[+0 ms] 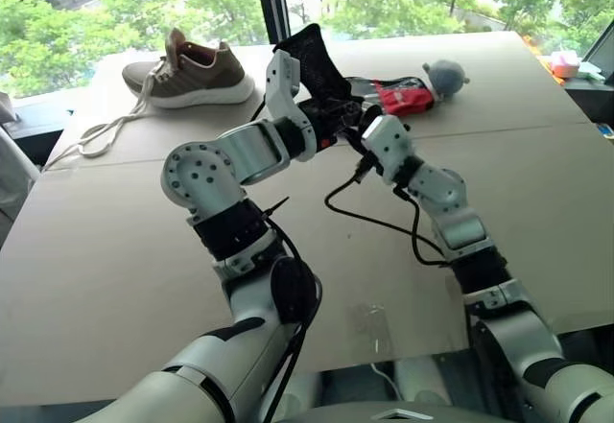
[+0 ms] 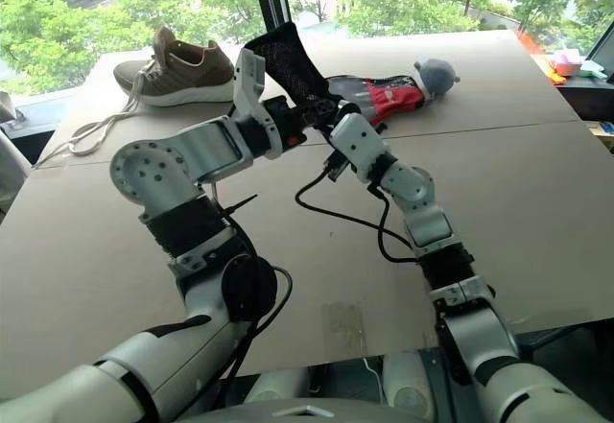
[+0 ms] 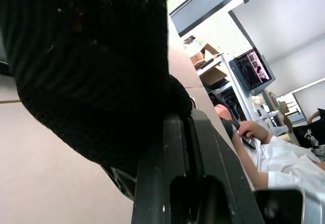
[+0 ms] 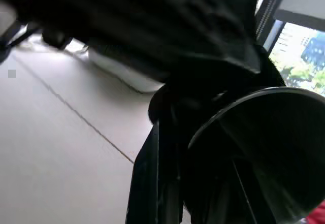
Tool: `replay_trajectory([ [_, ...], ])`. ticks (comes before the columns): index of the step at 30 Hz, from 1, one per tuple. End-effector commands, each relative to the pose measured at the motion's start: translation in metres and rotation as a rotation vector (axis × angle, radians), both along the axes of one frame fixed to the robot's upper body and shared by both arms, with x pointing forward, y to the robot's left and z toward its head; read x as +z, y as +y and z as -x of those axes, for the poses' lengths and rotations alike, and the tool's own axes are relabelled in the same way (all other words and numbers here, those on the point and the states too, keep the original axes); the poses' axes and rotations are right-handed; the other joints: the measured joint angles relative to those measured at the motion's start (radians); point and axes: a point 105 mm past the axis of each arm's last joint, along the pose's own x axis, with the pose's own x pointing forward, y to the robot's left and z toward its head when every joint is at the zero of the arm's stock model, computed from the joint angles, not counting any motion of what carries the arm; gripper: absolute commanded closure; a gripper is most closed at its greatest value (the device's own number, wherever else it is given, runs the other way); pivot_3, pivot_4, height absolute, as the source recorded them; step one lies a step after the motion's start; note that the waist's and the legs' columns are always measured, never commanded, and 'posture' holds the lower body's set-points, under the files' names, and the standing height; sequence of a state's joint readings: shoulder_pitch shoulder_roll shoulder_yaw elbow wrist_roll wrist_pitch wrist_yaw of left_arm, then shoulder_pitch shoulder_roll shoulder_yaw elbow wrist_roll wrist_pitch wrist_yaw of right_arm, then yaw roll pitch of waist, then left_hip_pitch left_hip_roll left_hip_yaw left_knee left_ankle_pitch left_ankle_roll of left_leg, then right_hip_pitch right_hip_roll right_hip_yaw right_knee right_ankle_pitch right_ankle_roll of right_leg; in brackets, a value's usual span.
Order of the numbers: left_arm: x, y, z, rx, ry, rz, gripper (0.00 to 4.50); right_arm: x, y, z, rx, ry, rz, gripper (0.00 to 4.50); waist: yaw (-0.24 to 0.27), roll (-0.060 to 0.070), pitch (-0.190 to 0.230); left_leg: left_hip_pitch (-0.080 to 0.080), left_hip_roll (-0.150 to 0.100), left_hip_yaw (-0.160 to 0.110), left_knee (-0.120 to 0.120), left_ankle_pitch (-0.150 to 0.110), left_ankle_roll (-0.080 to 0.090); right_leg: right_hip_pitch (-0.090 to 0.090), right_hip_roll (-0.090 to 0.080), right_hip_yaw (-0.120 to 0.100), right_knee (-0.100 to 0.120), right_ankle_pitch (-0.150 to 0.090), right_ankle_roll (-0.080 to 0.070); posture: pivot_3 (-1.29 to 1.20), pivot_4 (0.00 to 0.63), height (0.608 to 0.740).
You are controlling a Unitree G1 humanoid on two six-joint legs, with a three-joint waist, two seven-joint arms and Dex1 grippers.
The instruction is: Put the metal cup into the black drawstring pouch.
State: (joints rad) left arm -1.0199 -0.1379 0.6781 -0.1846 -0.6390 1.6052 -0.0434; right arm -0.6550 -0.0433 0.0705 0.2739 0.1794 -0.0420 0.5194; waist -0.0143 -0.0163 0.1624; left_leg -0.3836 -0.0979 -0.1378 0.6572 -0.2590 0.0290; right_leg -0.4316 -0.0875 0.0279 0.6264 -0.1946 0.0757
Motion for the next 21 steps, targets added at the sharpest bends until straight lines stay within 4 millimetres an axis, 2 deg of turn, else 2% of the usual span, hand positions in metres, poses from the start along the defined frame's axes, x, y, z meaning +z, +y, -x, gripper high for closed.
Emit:
replay_trajectory([
  [1,-0.001,-0.007,0.006,-0.047,-0.007,0.009,4.5,0.033,-0.029,-0.002,0.048,0.089,-0.359,4.47,0.003,0.0,0.0,0.0,0.0,-0.001,0.001,0.0,0.0,0.001,0.0,-0.001,0.0,0.0,0.0,0.0,0.15,0.74],
  [4,0.0,-0.001,0.005,-0.046,-0.014,0.017,4.5,0.042,-0.046,-0.009,0.093,0.224,-0.617,4.47,-0.001,0.0,0.0,0.0,0.0,-0.001,0.001,0.0,0.0,0.001,0.0,-0.001,0.001,0.0,0.0,0.0,0.15,0.74],
  [7,0.002,0.001,0.007,-0.061,-0.028,0.036,4.5,0.05,-0.049,-0.006,0.235,0.354,-0.816,4.47,-0.006,0.0,0.0,0.001,0.001,-0.001,0.0,0.0,-0.001,0.0,0.001,0.0,0.002,0.001,-0.001,0.0,0.15,0.74],
  [9,0.004,-0.001,0.01,-0.091,-0.044,0.055,4.5,0.055,-0.045,0.0,0.34,0.423,-0.88,4.47,-0.007,0.0,0.0,0.001,0.001,0.0,-0.002,0.001,-0.001,-0.001,0.002,0.0,0.002,0.001,-0.001,0.0,0.15,0.74],
  [11,0.007,-0.005,0.016,-0.138,-0.067,0.084,4.5,0.057,-0.038,0.009,0.419,0.457,-0.864,4.47,-0.008,0.001,0.0,0.001,0.001,0.0,-0.003,0.001,-0.001,-0.001,0.002,0.0,0.001,0.001,-0.001,0.0,0.15,0.74],
  [14,0.015,-0.007,0.023,-0.193,-0.109,0.13,4.5,0.051,-0.034,0.011,0.368,0.422,-0.727,4.47,-0.011,0.001,0.0,0.0,0.001,0.001,-0.003,0.001,-0.001,-0.002,0.001,0.001,0.001,0.001,-0.001,0.0,0.15,0.74],
  [17,0.021,-0.006,0.029,-0.238,-0.146,0.155,4.5,0.045,-0.034,0.007,0.194,0.238,-0.481,4.47,-0.017,0.001,0.0,0.001,0.001,0.002,-0.003,0.001,-0.001,-0.002,0.001,0.001,0.001,0.001,-0.001,0.0,0.15,0.74],
  [19,0.026,-0.003,0.033,-0.266,-0.175,0.158,4.5,0.041,-0.019,0.019,0.148,0.002,-0.128,4.47,-0.021,0.001,0.0,0.001,0.001,0.002,-0.003,0.001,-0.001,-0.002,0.001,0.001,0.002,0.001,-0.001,0.0,0.15,0.74],
  [21,0.032,0.0,0.035,-0.285,-0.199,0.171,4.5,0.03,-0.01,0.027,0.139,-0.173,0.126,4.47,-0.024,0.001,0.0,0.001,0.0,0.003,-0.002,0.001,-0.001,-0.002,0.001,0.001,0.002,0.001,-0.001,0.0,0.15,0.74],
])
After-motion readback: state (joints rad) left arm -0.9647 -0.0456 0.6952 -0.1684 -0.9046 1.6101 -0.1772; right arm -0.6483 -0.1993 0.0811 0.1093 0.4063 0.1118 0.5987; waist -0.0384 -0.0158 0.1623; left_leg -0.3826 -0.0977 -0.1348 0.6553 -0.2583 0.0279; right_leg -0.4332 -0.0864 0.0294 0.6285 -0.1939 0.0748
